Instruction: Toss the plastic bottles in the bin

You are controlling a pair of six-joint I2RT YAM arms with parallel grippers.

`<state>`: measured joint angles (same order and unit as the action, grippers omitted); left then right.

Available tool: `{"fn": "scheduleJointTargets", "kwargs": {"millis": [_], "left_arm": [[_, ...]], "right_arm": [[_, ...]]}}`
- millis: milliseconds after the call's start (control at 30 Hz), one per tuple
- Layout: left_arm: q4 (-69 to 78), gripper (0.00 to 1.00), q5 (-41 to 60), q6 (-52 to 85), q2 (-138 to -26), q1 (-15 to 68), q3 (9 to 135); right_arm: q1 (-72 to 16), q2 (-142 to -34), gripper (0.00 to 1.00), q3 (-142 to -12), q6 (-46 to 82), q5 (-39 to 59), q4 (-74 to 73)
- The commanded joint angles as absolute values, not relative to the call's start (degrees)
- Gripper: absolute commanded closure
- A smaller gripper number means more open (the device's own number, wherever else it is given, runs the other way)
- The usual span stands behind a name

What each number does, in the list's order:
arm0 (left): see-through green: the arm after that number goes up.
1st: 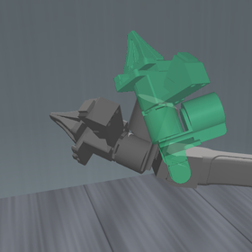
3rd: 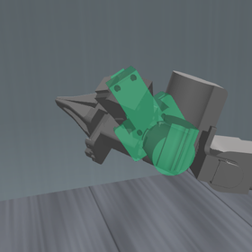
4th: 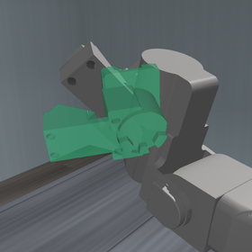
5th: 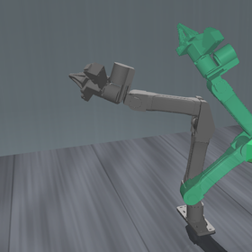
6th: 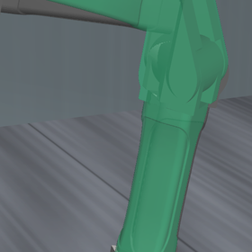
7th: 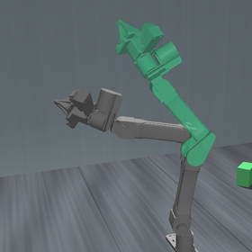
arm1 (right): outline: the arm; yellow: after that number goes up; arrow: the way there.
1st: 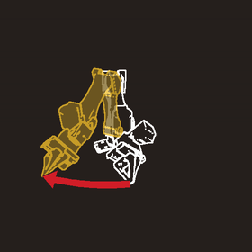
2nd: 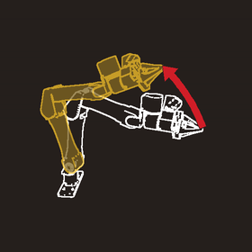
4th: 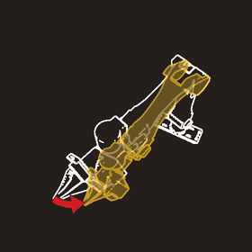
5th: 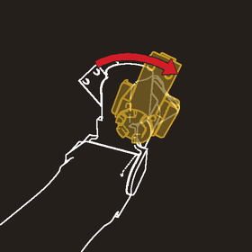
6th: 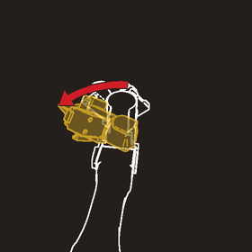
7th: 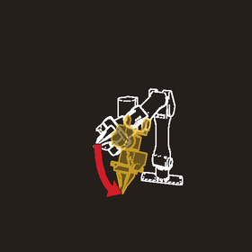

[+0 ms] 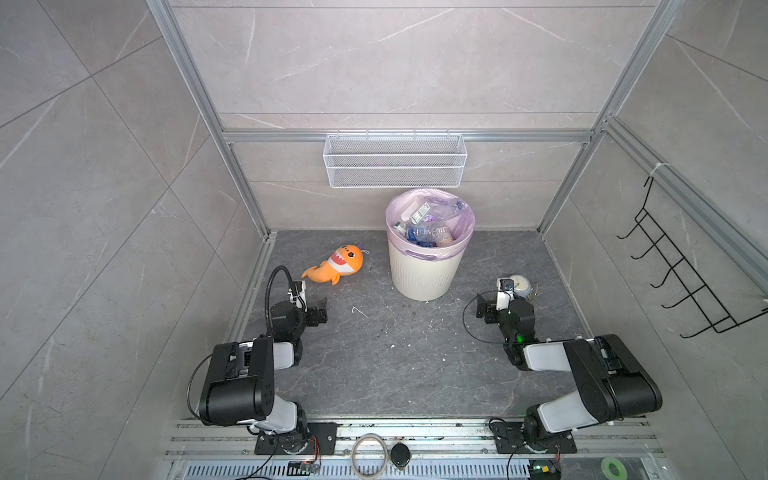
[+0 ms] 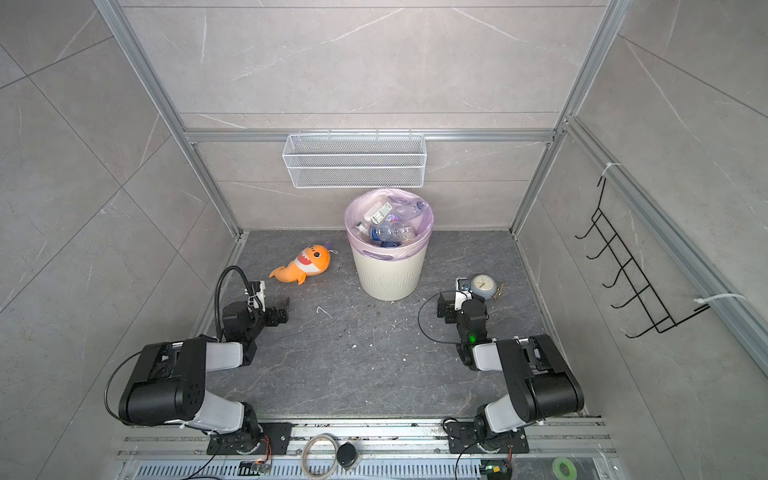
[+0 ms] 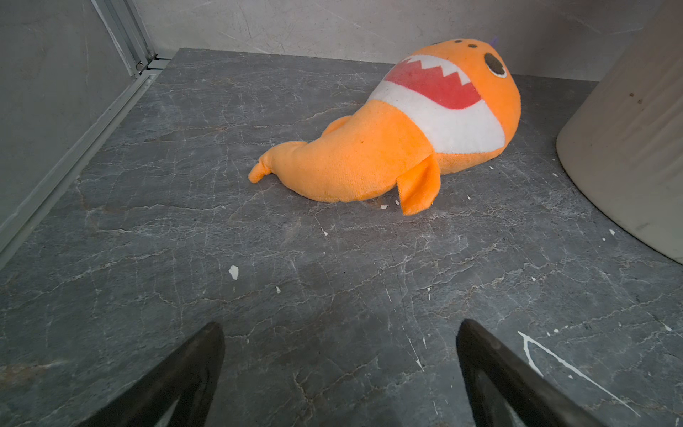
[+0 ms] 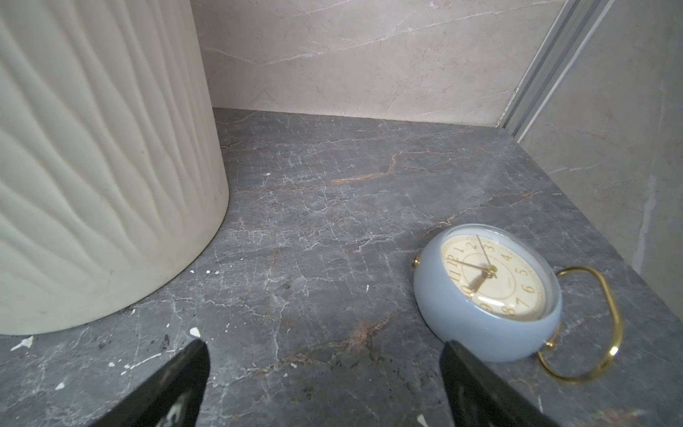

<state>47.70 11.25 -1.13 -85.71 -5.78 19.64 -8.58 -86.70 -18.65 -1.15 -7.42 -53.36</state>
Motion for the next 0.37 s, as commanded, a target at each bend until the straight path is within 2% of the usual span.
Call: {"fn": "scheduleJointTargets", "kwargs": {"millis": [0, 333], "left_arm": [[49.7, 0.0, 12.8, -2.0, -85.7, -6.1, 19.9], [49.7, 0.0, 12.8, -2.0, -85.7, -6.2, 19.9]], "right_arm": [[-8.3, -87.0, 0.01, -19.7, -1.7, -6.9, -52.1], [-8.2, -86.9, 0.01, -19.6, -1.7, -7.0, -52.2]]}}
